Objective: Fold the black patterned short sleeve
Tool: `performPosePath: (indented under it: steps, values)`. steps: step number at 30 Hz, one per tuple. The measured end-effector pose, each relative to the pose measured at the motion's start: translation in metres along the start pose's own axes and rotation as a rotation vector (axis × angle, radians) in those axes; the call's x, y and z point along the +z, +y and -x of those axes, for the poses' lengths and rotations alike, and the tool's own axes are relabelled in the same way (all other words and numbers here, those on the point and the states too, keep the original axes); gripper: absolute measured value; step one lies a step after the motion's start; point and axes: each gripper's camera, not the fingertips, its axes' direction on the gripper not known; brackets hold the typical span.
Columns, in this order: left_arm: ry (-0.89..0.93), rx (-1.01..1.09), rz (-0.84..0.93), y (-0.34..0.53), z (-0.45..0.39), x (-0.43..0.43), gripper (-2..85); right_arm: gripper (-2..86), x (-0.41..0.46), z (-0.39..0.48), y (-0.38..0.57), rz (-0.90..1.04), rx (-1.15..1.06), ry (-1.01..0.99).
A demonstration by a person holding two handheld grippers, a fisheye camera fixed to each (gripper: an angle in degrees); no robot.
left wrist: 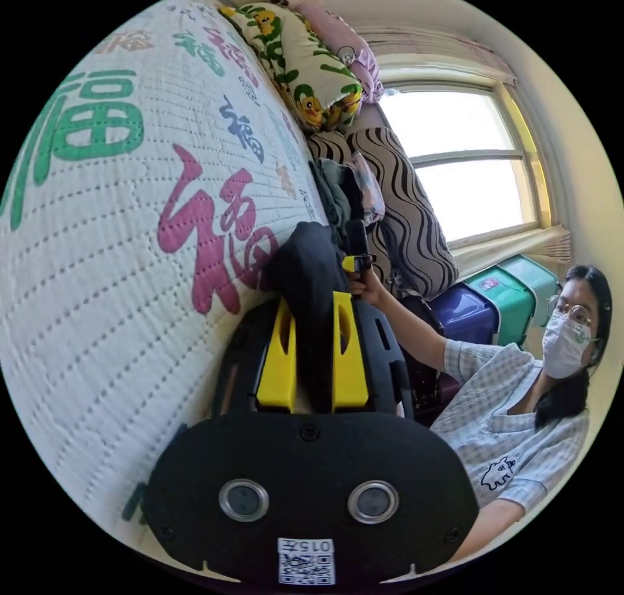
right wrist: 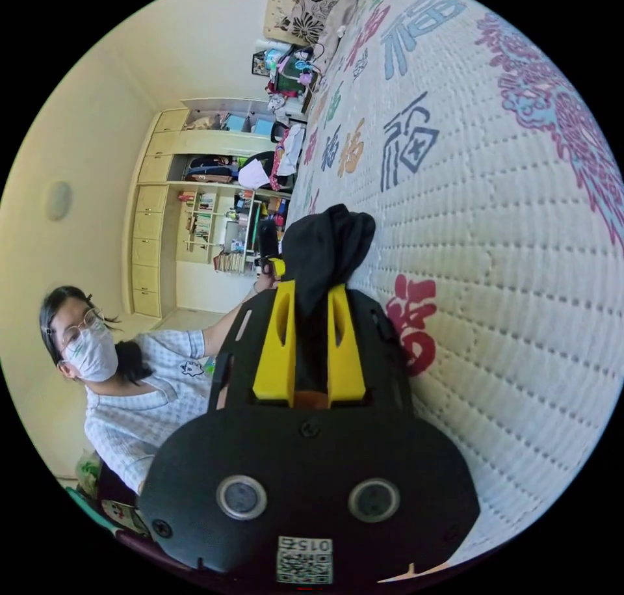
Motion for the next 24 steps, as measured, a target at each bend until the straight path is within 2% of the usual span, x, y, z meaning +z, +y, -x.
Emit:
performPosePath:
  steps: [4, 12, 18, 24]
  values:
    - [0.044, -0.009, -0.01, 0.013, -0.027, -0.019, 3.1, 5.7, 0.015, 0.011, 0.036, -0.061, -0.045, 0.044]
    - [-0.006, 0.314, -0.171, 0.086, -0.178, -0.086, 0.6, 5.2, 0.087, 0.151, 0.132, -0.118, -0.39, 0.193]
    - [-0.116, 0.543, -0.36, 0.2, -0.298, -0.168, 0.2, 5.3, 0.212, 0.26, 0.215, -0.122, -0.656, 0.255]
    - [-0.389, 0.616, -0.535, 0.335, -0.392, -0.258, 0.2, 5.4, 0.38, 0.31, 0.258, -0.065, -0.806, 0.137]
